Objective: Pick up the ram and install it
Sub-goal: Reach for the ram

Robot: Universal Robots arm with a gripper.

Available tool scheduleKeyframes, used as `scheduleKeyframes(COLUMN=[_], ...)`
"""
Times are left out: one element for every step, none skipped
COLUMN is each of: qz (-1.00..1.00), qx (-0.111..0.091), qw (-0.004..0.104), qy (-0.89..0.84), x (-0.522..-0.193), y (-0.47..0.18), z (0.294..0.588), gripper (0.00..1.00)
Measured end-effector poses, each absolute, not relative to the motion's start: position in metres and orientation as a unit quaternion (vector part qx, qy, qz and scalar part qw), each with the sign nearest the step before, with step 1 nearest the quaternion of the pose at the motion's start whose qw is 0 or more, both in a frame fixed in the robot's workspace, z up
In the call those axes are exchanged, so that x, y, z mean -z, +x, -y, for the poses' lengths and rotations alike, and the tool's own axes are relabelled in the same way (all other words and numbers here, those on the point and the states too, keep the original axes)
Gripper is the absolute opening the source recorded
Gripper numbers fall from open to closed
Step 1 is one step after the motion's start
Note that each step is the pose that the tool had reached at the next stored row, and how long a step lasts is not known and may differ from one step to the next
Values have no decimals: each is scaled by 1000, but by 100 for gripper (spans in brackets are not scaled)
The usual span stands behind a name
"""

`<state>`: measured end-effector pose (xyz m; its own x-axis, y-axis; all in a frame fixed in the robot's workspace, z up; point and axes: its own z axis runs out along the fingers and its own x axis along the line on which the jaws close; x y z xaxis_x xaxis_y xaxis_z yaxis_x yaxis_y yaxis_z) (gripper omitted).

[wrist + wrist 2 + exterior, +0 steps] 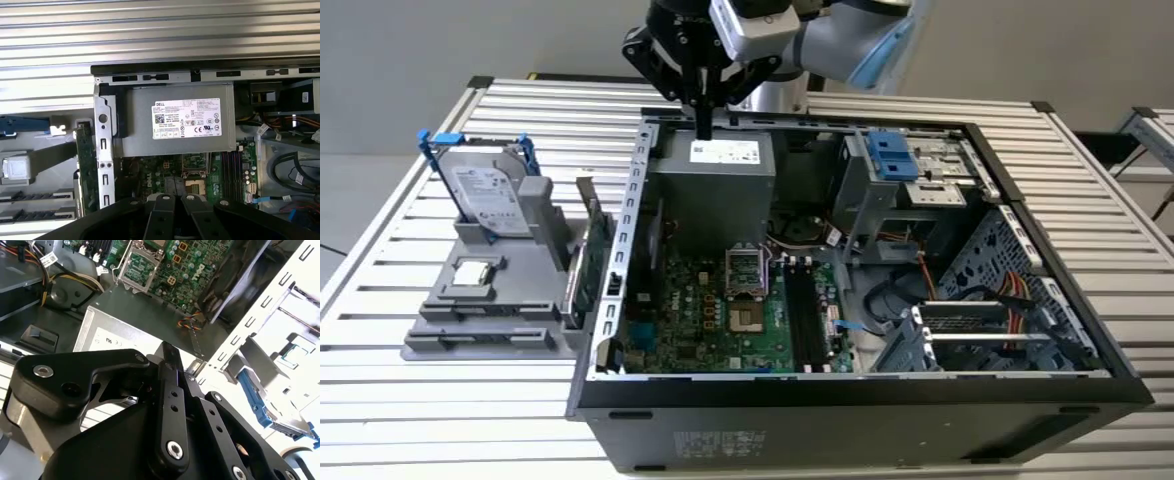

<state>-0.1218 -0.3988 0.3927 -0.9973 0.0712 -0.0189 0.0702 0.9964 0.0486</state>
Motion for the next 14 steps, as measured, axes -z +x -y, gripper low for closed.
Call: scheduleKeyframes(qz=[-999, -999, -999, -999, -999, -999, -999, -999, -999, -999, -999, -999, -999, -999], qx=[-24, -24, -24, -24, -24, -24, -24, -24, -24, -24, -24, -24, -24, -24], qw=[10, 10, 10, 10, 10, 10, 10, 10, 10, 10, 10, 10, 10, 10], qy=[35, 35, 35, 35, 35, 35, 35, 35, 35, 35, 35, 35, 35, 35], x=[-393, -393, -393, -393, -393, -393, -393, -393, -393, -393, -393, -393, -393, -393], y=[-122, -123, -124, -125, -126, -127, -129, -131, -132, -133, -135, -136, -137, -138], z=[399, 399, 399, 399, 399, 399, 399, 399, 399, 399, 399, 399, 399, 399], gripper=[0, 0, 0, 0, 0, 0, 0, 0, 0, 0, 0, 0, 0, 0])
